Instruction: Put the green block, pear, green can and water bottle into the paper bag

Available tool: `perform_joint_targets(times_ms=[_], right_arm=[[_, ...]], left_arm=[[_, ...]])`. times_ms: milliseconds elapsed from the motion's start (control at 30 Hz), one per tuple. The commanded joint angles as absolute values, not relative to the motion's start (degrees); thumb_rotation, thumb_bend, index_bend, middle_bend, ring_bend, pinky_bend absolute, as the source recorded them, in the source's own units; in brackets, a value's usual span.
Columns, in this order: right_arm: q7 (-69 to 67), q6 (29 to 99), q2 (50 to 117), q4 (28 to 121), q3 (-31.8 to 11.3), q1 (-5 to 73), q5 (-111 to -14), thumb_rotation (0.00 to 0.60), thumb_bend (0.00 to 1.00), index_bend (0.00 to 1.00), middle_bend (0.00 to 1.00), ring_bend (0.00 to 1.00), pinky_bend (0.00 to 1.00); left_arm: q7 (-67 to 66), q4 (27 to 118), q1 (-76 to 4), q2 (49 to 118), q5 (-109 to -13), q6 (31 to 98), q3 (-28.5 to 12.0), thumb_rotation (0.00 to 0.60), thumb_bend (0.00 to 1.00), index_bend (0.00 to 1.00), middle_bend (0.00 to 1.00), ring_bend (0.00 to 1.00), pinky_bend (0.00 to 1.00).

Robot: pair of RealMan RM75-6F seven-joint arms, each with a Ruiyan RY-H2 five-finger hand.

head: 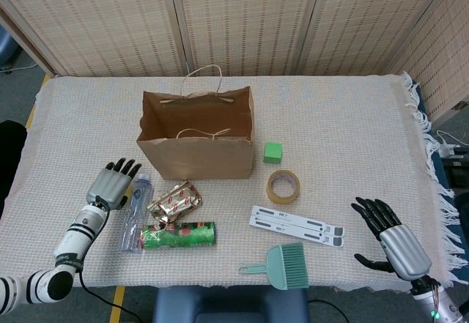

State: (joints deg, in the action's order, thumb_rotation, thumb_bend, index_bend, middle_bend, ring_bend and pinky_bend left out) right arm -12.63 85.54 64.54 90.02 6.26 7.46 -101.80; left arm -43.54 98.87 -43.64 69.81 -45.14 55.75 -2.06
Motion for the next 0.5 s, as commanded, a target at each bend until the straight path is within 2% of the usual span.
perform_joint_targets(times_ms=[33, 500], right_arm=[[-12.49, 85.59, 64.61, 90.00, 6.26, 7.46, -101.93, 0.600, 0.07, 0.00, 0.00, 0.00, 0.02], [-12.22, 85.59, 64.78, 89.82, 6.41, 7.53, -102.44, 0.600, 0.07, 0.00, 0.00, 0.00, 0.02]], left_arm=[[-42.47, 101.55, -42.43, 68.01, -43.88, 56.66, -0.81, 0.600, 0.38, 0.00, 0.00, 0.00, 0.15], [-45.20, 96.90, -45.31, 70.37, -37.83, 54.51, 0.53, 0.600, 0.37, 0.00, 0.00, 0.00, 0.12]])
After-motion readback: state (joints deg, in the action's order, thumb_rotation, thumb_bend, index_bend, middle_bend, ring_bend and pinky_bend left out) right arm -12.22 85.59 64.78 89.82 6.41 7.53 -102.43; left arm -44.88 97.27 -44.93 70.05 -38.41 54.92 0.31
